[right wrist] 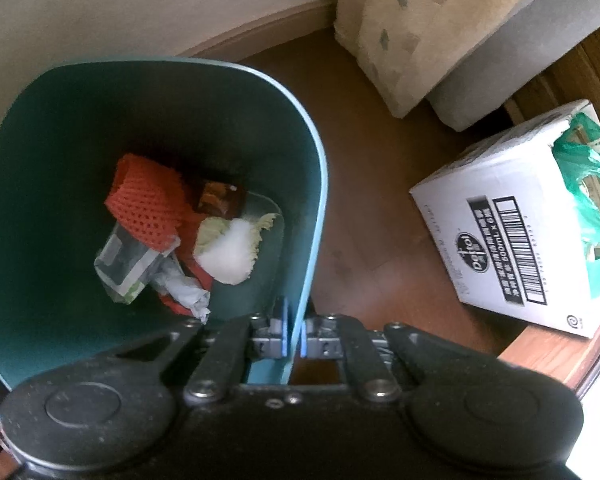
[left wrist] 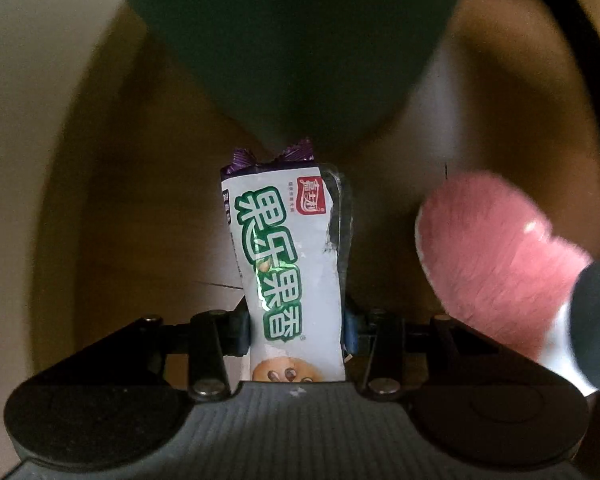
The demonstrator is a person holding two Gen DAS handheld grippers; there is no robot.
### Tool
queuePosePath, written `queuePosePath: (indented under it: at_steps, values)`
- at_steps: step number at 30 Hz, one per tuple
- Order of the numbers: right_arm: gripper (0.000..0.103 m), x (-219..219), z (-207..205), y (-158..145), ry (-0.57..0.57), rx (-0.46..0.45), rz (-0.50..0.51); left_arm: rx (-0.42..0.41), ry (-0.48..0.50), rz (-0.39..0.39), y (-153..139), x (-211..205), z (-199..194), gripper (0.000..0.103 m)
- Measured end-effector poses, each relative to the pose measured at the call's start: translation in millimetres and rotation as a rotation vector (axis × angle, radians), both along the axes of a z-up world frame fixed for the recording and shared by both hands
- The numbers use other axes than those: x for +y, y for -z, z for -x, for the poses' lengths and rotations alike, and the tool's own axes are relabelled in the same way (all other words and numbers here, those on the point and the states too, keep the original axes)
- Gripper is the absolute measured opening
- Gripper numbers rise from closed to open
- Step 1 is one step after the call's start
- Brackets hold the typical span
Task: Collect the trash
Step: 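Move the left tool down and grasp the white snack wrapper, then carry the white snack wrapper into the wastebasket and open the left tool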
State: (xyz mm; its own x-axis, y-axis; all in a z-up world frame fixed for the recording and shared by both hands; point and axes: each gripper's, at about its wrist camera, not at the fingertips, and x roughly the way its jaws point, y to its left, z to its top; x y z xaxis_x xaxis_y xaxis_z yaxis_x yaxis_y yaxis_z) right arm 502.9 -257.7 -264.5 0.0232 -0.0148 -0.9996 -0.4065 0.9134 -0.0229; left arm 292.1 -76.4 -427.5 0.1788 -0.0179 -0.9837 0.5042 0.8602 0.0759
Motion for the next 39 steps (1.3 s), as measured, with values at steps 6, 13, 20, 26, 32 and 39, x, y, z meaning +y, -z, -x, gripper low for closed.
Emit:
queuePosePath:
  at_steps: [6, 13, 20, 26, 32, 39]
  values:
    - [0.007, 30.4, 9.9, -13.8, -0.147, -0.091, 0.016, -0.041, -0.162, 0.062, -86.1, 30.7, -10.3, 0.041]
    - [0.007, 48.0, 17.4, -23.7, -0.190, -0.114, 0.022, -0.050, -0.349, 0.065, -146.8, 65.4, 6.9, 0.039]
    - [0.006, 67.1, 38.6, -34.8, -0.288, -0.172, 0.042, -0.115, -0.507, 0.167, -199.5, 75.9, 2.8, 0.039]
    - [0.005, 71.4, 47.1, -35.4, -0.323, -0.172, 0.058, -0.060, -0.545, 0.325, -209.5, 47.8, -35.6, 0.039]
    - [0.005, 67.4, 46.1, -33.4, -0.292, -0.158, 0.064, 0.060, -0.584, 0.390, -169.9, 0.1, -81.2, 0.039]
    - [0.002, 45.5, 33.7, -38.6, -0.233, -0.153, 0.054, 0.112, -0.654, 0.386, -152.9, -17.5, -124.2, 0.039]
